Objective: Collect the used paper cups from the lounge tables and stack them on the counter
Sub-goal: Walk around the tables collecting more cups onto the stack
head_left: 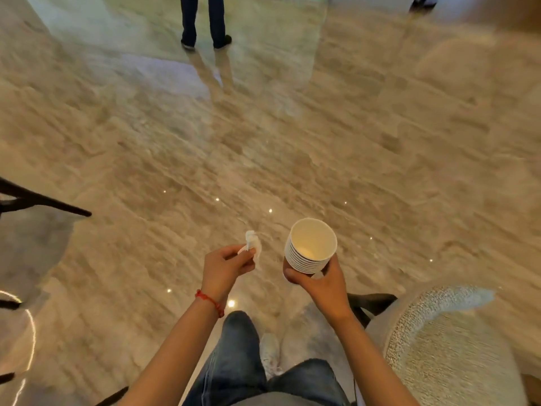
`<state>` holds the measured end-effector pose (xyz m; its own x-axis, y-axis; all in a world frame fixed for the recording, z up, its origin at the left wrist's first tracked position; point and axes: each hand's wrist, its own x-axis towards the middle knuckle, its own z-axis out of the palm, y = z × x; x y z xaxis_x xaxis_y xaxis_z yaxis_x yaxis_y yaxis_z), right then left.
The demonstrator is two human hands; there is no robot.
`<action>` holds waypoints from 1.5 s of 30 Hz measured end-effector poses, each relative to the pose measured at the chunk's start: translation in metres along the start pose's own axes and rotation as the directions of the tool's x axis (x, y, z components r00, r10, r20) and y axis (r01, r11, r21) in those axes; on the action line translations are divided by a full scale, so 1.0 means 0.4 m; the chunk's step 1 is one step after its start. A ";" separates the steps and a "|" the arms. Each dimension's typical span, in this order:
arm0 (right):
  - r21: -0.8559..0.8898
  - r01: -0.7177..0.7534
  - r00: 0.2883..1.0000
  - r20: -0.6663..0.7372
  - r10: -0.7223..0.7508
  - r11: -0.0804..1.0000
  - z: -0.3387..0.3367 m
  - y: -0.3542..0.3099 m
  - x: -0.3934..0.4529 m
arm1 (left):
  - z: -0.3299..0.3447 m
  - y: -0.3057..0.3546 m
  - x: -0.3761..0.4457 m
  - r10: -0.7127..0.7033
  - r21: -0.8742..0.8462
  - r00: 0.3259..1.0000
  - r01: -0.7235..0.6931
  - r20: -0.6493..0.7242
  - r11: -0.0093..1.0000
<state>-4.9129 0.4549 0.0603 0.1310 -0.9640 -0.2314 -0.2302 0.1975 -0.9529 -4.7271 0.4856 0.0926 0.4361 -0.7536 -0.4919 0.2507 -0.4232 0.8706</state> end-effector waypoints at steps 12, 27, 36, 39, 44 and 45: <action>0.052 0.015 0.968 -0.251 -0.002 0.999 -0.039 -0.105 0.464 | 0.232 0.267 0.465 -0.007 0.049 0.976 -0.004 0.218 0.999; 0.160 -0.022 0.898 -0.431 0.090 0.987 -0.275 -0.145 0.910 | 0.687 0.453 0.845 -0.061 0.200 0.917 -0.020 0.393 0.980; 0.184 -0.012 0.834 -0.540 0.111 0.983 -0.538 -0.178 1.125 | 1.078 0.542 0.948 -0.094 0.279 0.849 -0.064 0.520 0.958; 0.202 -0.021 0.781 -0.609 0.142 0.979 -0.603 -0.165 1.162 | 1.192 0.547 0.974 -0.121 0.315 0.809 -0.083 0.575 0.945; 0.236 -0.033 0.657 -0.727 0.199 0.971 -0.711 -0.151 1.216 | 1.393 0.560 1.027 -0.181 0.381 0.722 -0.122 0.668 0.917; 0.244 -0.033 0.627 -0.750 0.210 0.969 -0.732 -0.150 1.228 | 1.435 0.562 1.040 -0.195 0.394 0.702 -0.132 0.685 0.910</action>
<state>-5.1171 -0.0828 0.0613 -0.6900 -0.6961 -0.1983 0.0075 0.2671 -0.9637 -4.9856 -0.2116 0.0861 -0.3351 -0.7912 -0.5116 -0.1697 -0.4835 0.8588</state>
